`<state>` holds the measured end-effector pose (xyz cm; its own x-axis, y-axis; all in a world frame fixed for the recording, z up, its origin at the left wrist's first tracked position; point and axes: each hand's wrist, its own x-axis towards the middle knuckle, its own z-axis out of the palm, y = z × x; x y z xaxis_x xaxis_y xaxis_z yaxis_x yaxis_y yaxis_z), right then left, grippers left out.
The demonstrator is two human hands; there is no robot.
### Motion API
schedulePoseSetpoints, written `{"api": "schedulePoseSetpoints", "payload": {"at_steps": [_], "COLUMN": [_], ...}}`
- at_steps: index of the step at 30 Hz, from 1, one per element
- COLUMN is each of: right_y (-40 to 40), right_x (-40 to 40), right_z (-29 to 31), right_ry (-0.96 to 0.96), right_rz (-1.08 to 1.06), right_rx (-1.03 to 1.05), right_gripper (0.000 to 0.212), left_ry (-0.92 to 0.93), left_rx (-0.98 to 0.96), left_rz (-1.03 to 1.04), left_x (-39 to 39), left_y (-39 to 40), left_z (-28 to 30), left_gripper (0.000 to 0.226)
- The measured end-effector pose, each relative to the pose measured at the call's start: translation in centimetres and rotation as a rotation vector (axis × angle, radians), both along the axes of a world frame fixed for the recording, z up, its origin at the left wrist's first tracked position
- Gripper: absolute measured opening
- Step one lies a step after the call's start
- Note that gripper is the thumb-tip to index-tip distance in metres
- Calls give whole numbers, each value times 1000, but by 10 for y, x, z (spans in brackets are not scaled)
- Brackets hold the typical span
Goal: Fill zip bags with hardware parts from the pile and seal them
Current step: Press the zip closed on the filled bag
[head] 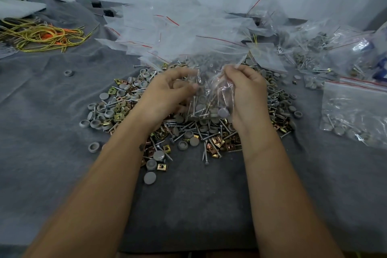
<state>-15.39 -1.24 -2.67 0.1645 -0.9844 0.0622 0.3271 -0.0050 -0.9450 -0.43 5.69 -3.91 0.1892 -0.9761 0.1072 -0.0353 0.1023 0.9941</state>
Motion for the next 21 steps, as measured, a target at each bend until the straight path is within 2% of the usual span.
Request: {"api": "schedulePoseSetpoints", "payload": {"at_steps": [3,6,13,16,21], "right_y": [0,0,2,4,3], "right_x": [-1,-3,-2,-1,-1], "right_z": [0,0,2,2,2], "right_ry": [42,40,-13,1,64], "right_rz": [-36,-47,31,27,-6], "right_rx": [-63,-99,-189,-216,-235], "right_gripper": [20,10,6,5,15], "left_ry": [4,-92,-216,-137,43], "left_rx": [-21,-56,-149,-187,-310], "left_rz": [8,39,100,132,253], "left_x": [-1,-2,-5,-8,-3], "left_y": [0,0,2,1,-1], "left_z": [0,0,2,4,3], "left_gripper": [21,13,22,14,12]}}
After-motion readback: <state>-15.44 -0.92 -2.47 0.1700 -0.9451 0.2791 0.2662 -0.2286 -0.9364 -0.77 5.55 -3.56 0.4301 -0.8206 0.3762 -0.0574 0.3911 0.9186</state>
